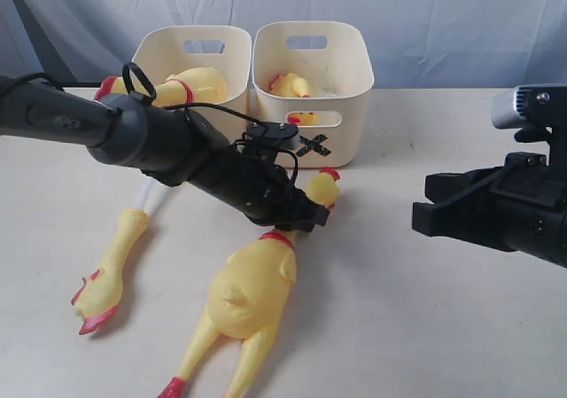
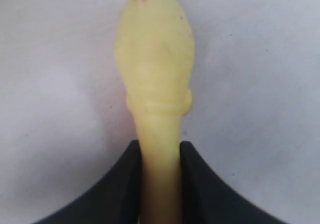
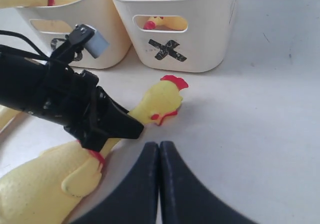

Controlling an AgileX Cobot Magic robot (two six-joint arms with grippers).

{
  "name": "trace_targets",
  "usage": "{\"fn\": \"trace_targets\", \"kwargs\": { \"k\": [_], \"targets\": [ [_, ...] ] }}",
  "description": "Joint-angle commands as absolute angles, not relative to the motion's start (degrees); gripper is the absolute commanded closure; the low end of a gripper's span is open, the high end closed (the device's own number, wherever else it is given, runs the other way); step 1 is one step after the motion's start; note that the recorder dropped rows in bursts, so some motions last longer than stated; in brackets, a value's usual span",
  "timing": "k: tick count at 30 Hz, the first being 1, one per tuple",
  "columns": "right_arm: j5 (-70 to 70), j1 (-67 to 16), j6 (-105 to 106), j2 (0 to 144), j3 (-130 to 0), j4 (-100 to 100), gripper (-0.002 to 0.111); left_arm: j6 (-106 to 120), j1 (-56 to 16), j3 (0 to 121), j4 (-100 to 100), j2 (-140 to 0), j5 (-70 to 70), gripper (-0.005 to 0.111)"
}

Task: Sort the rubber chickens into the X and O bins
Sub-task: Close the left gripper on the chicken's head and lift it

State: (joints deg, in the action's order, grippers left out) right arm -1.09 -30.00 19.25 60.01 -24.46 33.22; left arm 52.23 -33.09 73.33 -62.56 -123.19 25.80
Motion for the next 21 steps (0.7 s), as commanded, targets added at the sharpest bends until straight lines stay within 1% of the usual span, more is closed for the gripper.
{"fn": "trace_targets", "kwargs": {
  "k": [1,7,21],
  "targets": [
    [-1.97,-29.73,19.3,59.65,-24.25,33.13,0.109,52.67,-33.31,73.7,-61.98,-123.69,32.33,0.107],
    [-1.97,-29.73,19.3,59.65,-24.25,33.13,0.109,52.67,-33.31,74.09,-62.46,-121.32,37.94,0.107],
    [-0.4,-29.73,19.3,59.65,-24.25,33.13,0.109,52.46,-33.31,74.09,-62.9,-109.73,38.38,0.107]
  ]
}}
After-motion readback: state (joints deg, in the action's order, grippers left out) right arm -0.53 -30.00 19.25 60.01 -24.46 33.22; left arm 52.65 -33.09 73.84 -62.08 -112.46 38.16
